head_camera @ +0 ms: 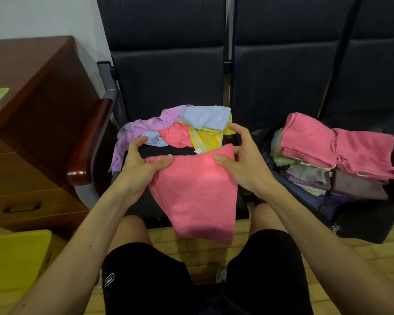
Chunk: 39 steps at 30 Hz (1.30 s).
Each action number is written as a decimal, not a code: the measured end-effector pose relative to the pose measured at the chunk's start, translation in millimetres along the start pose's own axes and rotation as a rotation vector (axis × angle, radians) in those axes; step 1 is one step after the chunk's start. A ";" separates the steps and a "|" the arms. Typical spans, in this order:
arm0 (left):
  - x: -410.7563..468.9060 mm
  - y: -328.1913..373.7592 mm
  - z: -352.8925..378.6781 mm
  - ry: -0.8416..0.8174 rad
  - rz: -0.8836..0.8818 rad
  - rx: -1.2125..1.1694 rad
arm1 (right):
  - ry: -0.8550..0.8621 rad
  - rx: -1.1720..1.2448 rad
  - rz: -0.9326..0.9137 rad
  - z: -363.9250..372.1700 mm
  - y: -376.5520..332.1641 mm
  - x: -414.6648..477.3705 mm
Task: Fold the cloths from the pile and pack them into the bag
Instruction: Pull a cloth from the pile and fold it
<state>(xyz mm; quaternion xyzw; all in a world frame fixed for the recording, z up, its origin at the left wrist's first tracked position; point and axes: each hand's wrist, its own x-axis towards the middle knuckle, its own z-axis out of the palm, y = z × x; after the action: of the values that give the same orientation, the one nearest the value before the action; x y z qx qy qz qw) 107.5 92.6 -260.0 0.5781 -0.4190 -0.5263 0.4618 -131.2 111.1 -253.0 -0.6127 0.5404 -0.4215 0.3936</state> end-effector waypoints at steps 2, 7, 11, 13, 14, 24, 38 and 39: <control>0.2 0.6 -5.1 -0.057 0.066 0.064 | 0.003 -0.065 -0.053 0.4 -1.4 2.4; 4.1 4.7 -15.0 -0.111 0.173 0.156 | 0.003 -0.237 -0.138 -1.4 -3.2 4.9; 6.5 10.7 -21.3 -0.146 0.194 0.229 | -0.007 -0.325 -0.171 -3.6 -4.6 5.3; 7.3 11.8 -22.5 -0.141 0.221 0.296 | -0.007 -0.341 -0.177 -5.4 -6.1 4.8; 7.4 12.1 -22.1 -0.129 0.248 0.327 | -0.006 -0.353 -0.181 -6.2 -6.5 4.7; -5.6 6.2 -9.0 0.137 0.515 0.570 | 0.052 -0.582 -0.215 -11.4 4.4 6.4; -11.2 1.7 -3.7 0.224 0.642 0.724 | 0.100 -0.578 -0.187 -19.5 15.7 1.5; -13.5 3.3 -4.0 0.208 0.657 0.735 | 0.042 -0.515 -0.155 -22.3 19.6 2.0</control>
<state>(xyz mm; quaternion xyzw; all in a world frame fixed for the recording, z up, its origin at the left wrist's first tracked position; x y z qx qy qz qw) 110.2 105.4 -253.8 0.5896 -0.6881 -0.1106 0.4083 -158.6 106.4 -263.7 -0.7233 0.5894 -0.3116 0.1800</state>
